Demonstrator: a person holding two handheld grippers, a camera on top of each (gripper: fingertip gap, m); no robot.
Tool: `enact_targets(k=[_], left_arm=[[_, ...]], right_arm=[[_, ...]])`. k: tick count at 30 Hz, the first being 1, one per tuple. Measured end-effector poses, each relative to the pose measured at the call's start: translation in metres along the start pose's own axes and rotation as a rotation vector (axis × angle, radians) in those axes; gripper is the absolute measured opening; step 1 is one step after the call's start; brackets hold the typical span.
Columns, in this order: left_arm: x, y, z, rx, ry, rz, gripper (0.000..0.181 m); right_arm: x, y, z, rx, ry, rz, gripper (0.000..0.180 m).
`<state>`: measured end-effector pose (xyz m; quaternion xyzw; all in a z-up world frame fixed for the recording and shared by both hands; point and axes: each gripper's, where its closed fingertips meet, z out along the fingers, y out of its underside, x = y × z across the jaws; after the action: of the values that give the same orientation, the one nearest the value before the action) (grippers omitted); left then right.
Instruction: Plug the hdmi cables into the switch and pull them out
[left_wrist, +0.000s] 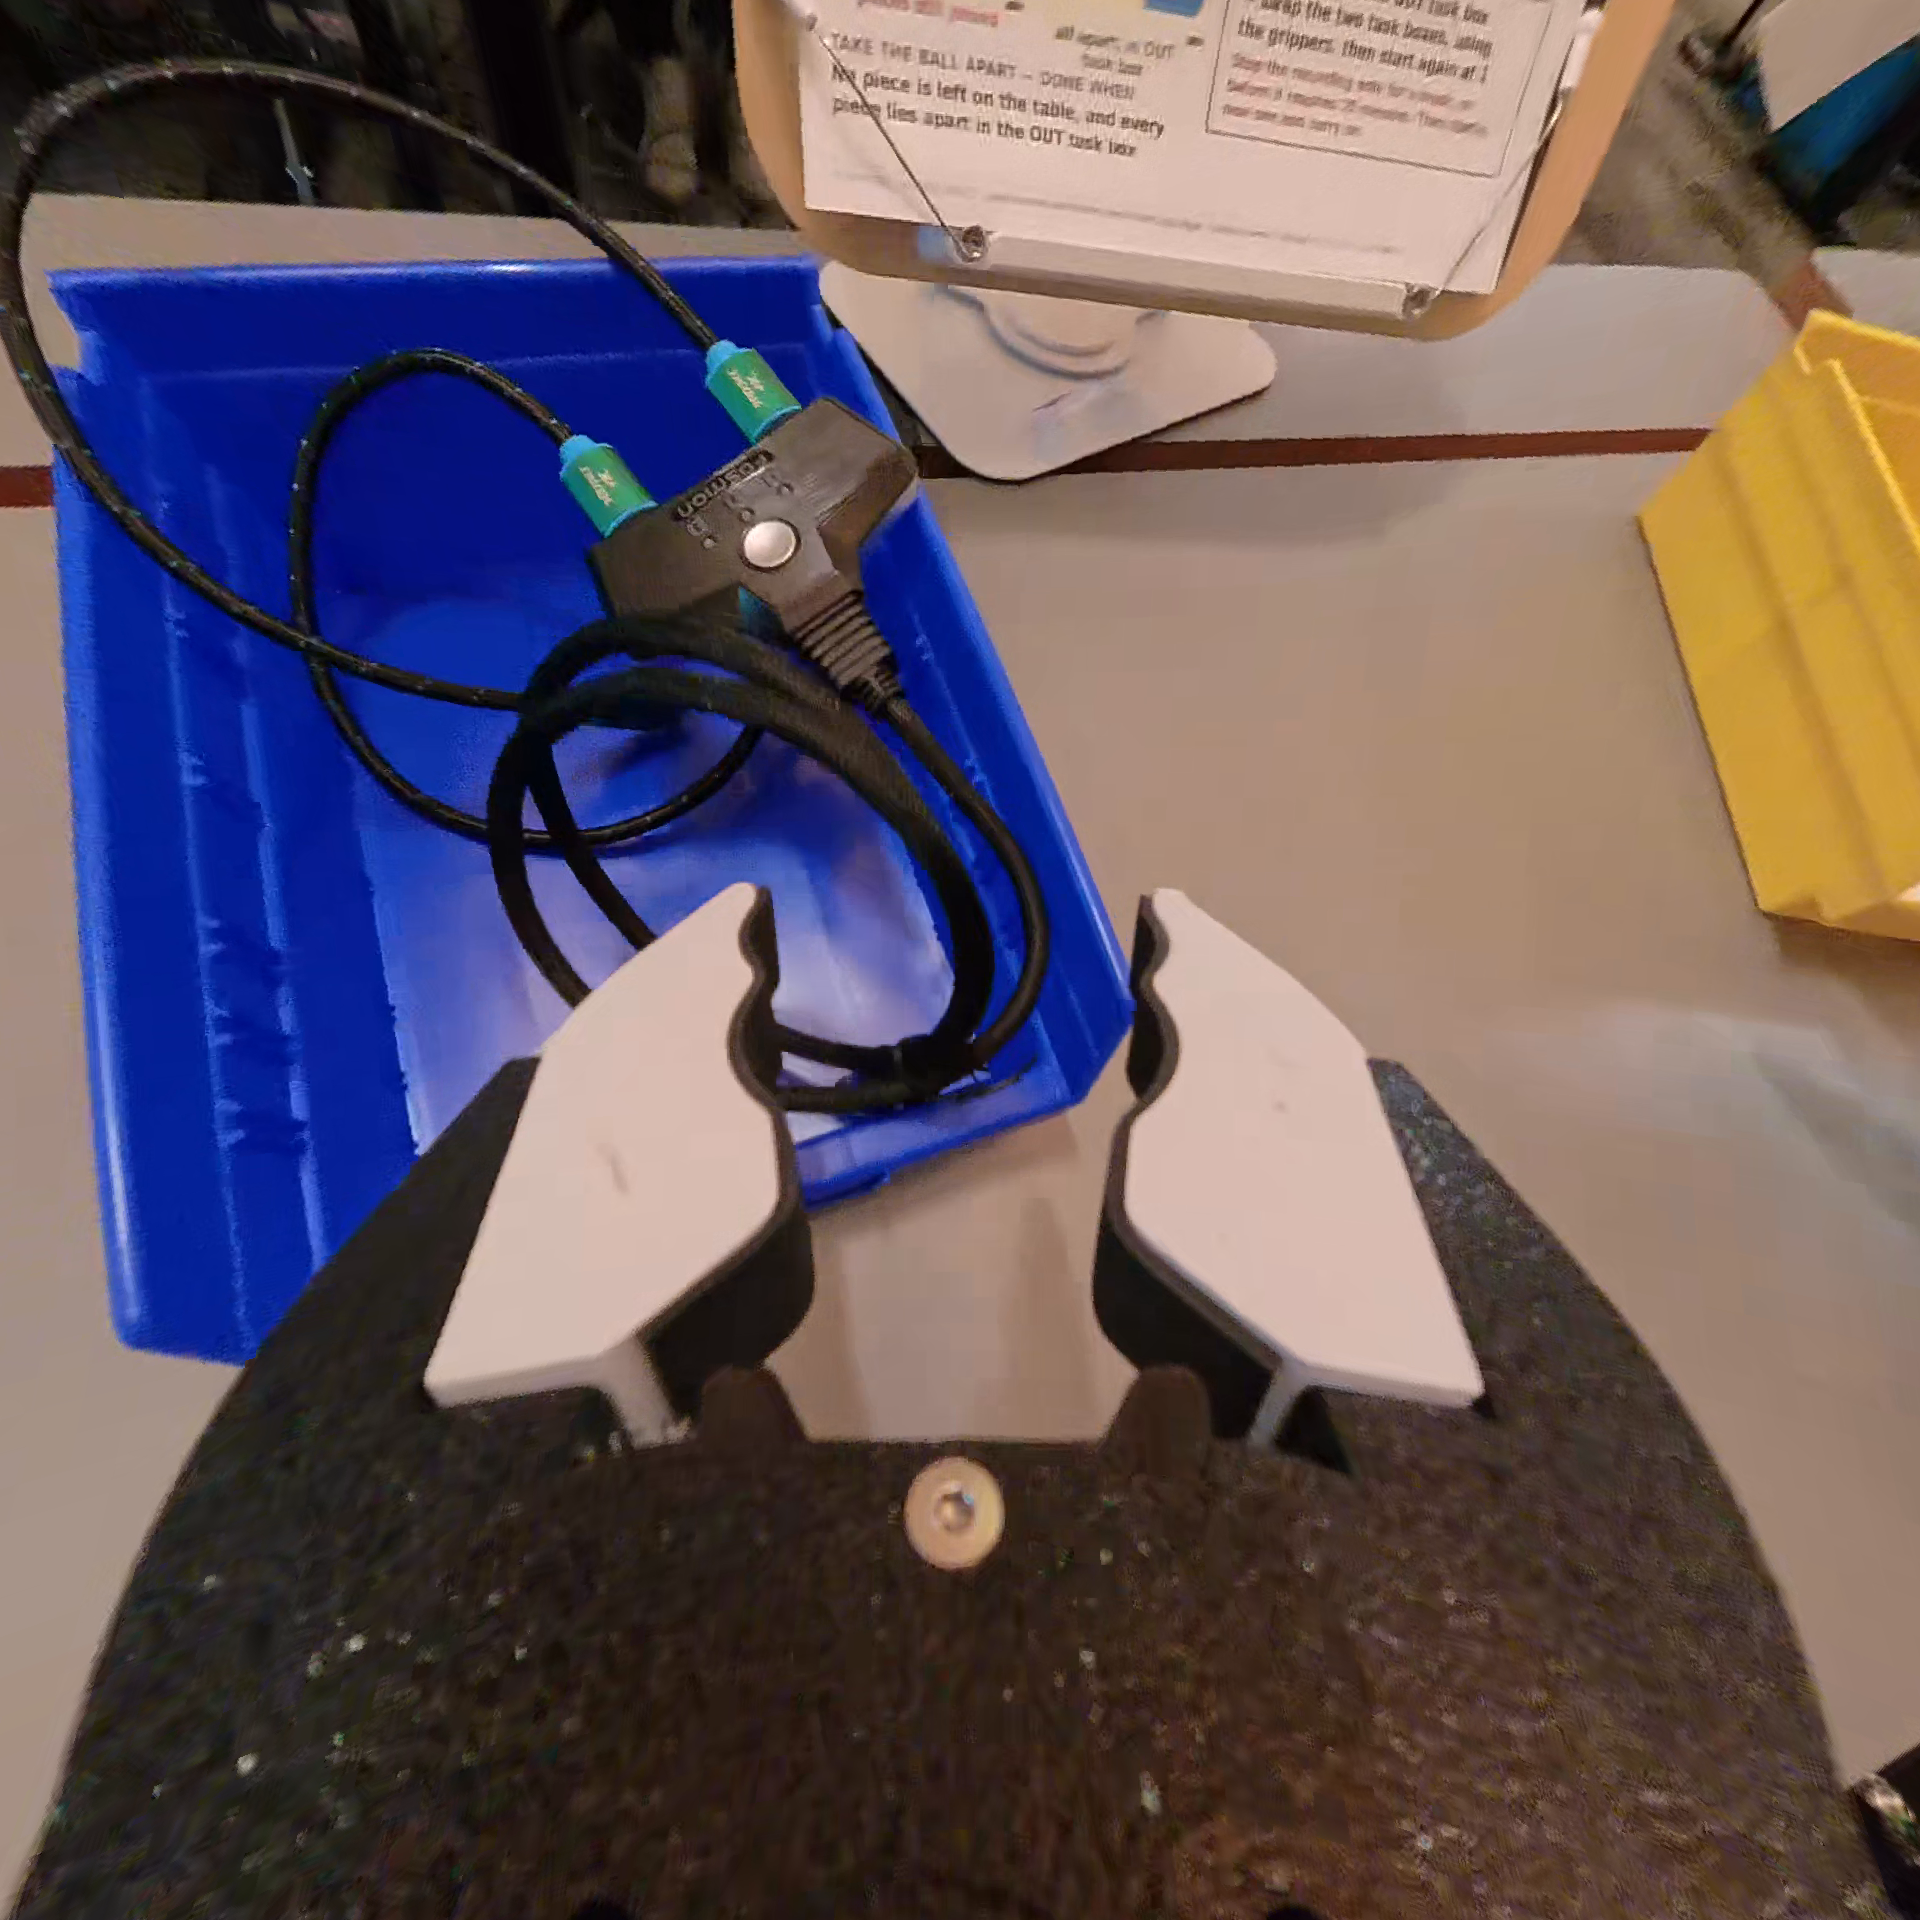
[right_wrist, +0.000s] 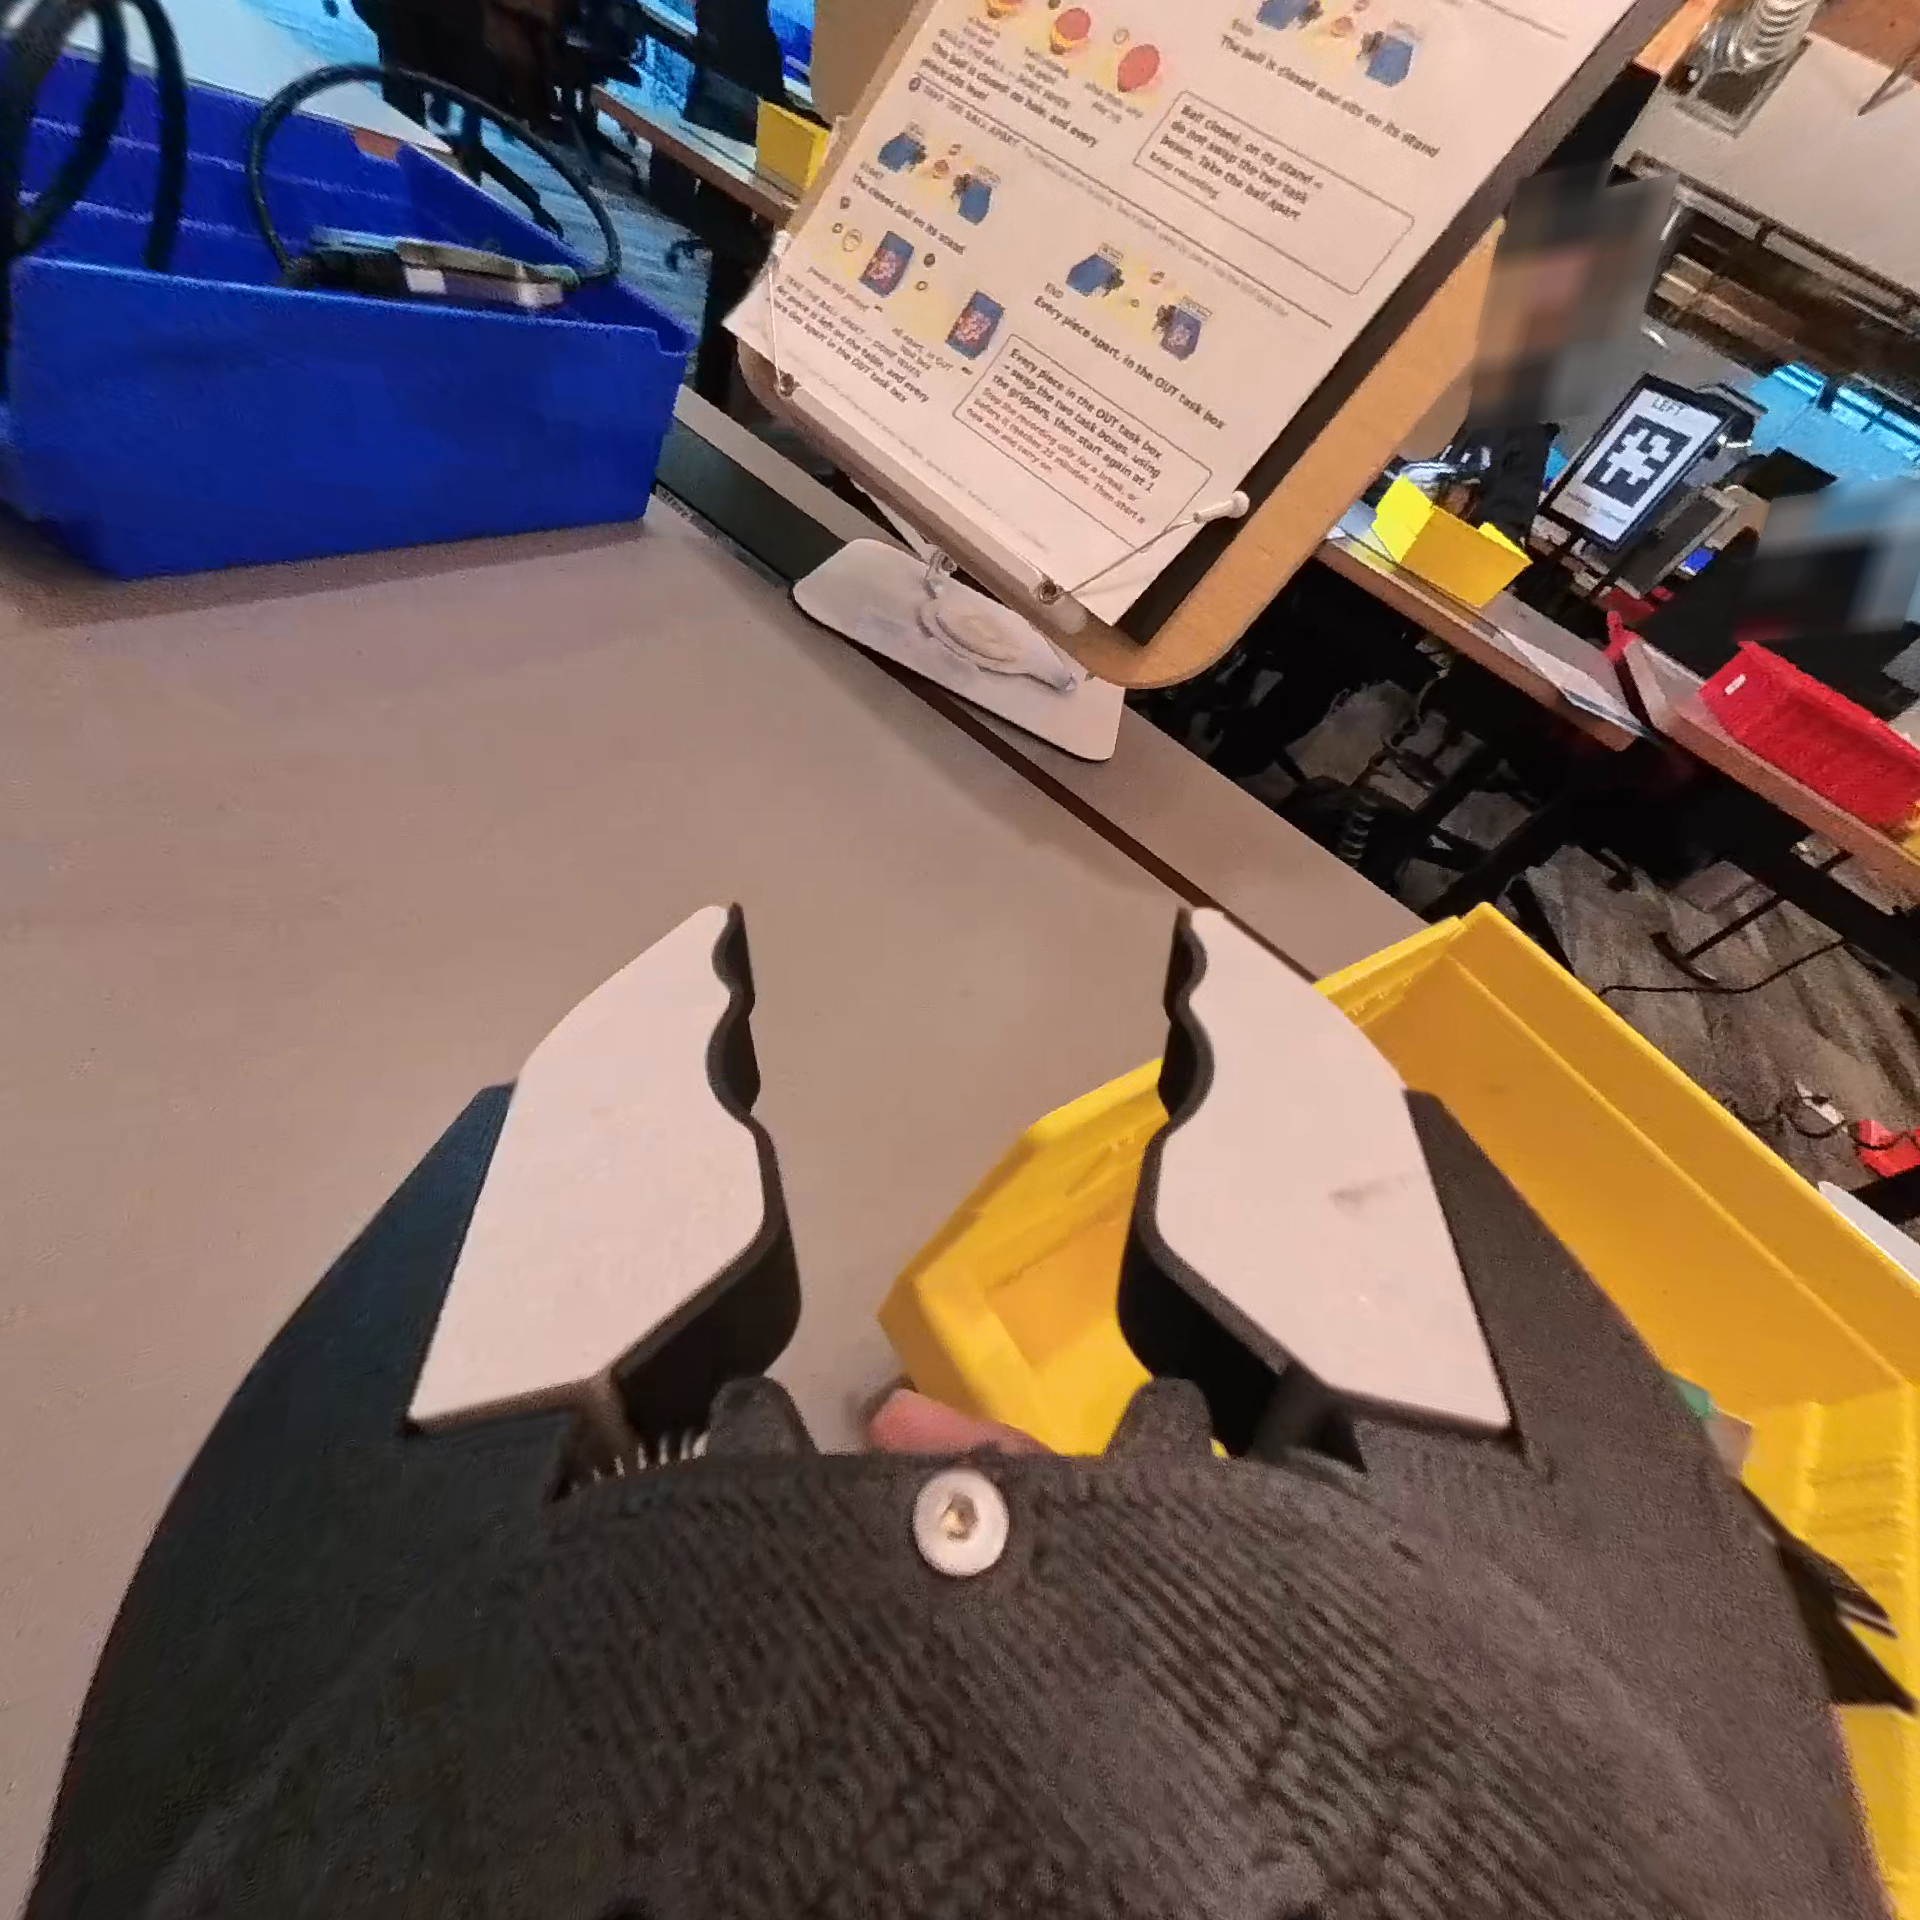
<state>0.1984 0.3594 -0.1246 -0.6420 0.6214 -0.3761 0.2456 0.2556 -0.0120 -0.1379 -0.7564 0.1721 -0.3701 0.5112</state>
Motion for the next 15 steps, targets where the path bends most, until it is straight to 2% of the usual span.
enact_targets(k=[2, 5, 10, 15], left_arm=[[-0.008, -0.002, 0.014, -0.052, -0.032, 0.02, 0.065], [-0.02, 0.003, 0.044, -0.186, -0.035, -0.073, 0.065], [-0.034, -0.011, 0.089, -0.279, -0.059, -0.182, 0.052], [-0.034, -0.014, 0.115, -0.329, -0.079, -0.289, 0.053]], right_arm=[[0.0, -0.002, -0.006, 0.008, -0.013, -0.021, 0.075], [0.002, -0.003, -0.014, 0.023, -0.041, 0.011, 0.075], [0.006, 0.002, -0.017, 0.036, -0.068, 0.064, 0.075], [0.006, 0.006, -0.018, 0.033, -0.088, 0.077, 0.075]])
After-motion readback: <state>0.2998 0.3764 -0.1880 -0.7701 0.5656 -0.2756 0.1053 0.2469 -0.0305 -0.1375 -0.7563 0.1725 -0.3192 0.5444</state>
